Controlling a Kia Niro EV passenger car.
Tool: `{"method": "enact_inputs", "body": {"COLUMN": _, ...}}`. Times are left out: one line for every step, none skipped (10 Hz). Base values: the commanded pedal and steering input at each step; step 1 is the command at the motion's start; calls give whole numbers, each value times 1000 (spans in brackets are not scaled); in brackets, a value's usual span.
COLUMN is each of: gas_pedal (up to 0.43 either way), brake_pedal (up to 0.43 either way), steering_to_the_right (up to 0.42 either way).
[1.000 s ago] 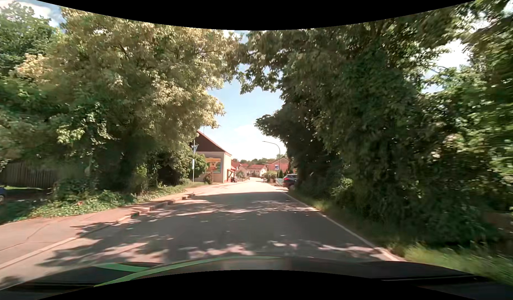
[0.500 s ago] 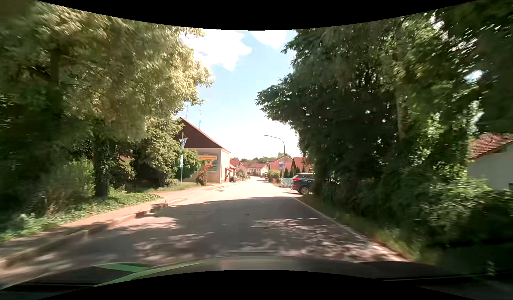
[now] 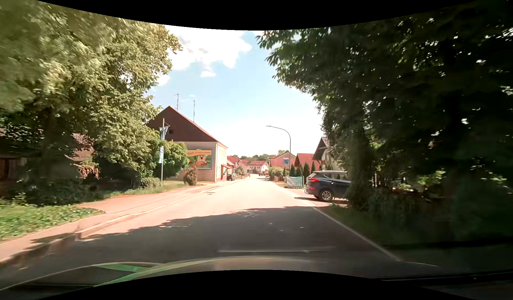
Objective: Follow the waypoints while adhering to traffic rules and regulations
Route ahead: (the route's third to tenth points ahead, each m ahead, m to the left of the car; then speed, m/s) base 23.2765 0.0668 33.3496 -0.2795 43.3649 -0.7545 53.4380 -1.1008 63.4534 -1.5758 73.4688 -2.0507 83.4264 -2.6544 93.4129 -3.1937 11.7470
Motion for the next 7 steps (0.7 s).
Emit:
{"method": "enact_inputs", "body": {"gas_pedal": 0, "brake_pedal": 18, "steering_to_the_right": 5}}
{"method": "enact_inputs", "body": {"gas_pedal": 0, "brake_pedal": 37, "steering_to_the_right": 5}}
{"method": "enact_inputs", "body": {"gas_pedal": 0, "brake_pedal": 67, "steering_to_the_right": 6}}
{"method": "enact_inputs", "body": {"gas_pedal": 0, "brake_pedal": 73, "steering_to_the_right": 7}}
{"method": "enact_inputs", "body": {"gas_pedal": 0, "brake_pedal": 79, "steering_to_the_right": 8}}
{"method": "enact_inputs", "body": {"gas_pedal": 0, "brake_pedal": 79, "steering_to_the_right": 8}}
{"method": "enact_inputs", "body": {"gas_pedal": 0, "brake_pedal": 85, "steering_to_the_right": 8}}
